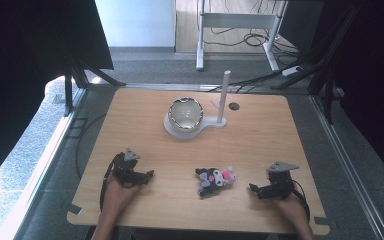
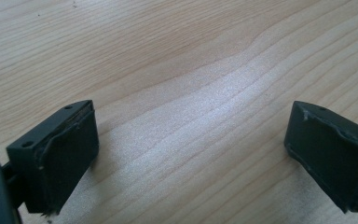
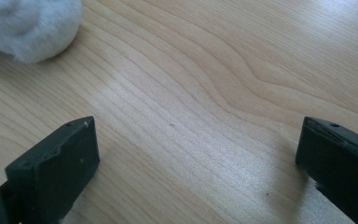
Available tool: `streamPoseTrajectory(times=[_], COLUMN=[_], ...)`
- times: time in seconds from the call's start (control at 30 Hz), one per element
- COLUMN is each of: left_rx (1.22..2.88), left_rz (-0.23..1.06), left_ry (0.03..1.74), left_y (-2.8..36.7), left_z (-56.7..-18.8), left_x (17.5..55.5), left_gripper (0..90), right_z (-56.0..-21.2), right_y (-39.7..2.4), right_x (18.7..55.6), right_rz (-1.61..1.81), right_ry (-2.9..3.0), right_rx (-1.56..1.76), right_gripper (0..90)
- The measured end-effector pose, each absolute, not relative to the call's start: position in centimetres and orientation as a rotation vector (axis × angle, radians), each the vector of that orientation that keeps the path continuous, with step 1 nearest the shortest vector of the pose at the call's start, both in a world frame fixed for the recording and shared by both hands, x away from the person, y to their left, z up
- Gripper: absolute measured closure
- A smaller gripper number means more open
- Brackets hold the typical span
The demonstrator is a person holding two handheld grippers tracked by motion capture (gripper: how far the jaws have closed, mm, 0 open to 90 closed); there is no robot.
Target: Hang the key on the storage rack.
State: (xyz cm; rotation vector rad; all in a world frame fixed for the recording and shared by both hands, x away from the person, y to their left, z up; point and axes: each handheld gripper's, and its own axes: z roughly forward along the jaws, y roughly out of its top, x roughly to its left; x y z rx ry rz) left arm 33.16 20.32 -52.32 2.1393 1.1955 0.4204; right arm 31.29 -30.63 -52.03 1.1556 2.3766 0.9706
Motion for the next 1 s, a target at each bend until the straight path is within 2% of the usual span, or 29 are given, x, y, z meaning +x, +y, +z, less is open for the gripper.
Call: streamPoseTrajectory(times=[1.0], left_rx=[2.139], left_rz=[0.420], left_ry=[1.196], left_y=[20.32], left_z=[-52.32], left_x=[33.17], left_gripper=[2.9], right_z=[-51.71], right_y=[-30.56], right_x=[31.21], right_rz=[0.941], right_ry=[2.428], right_rx=[1.132], right_gripper=[0.0])
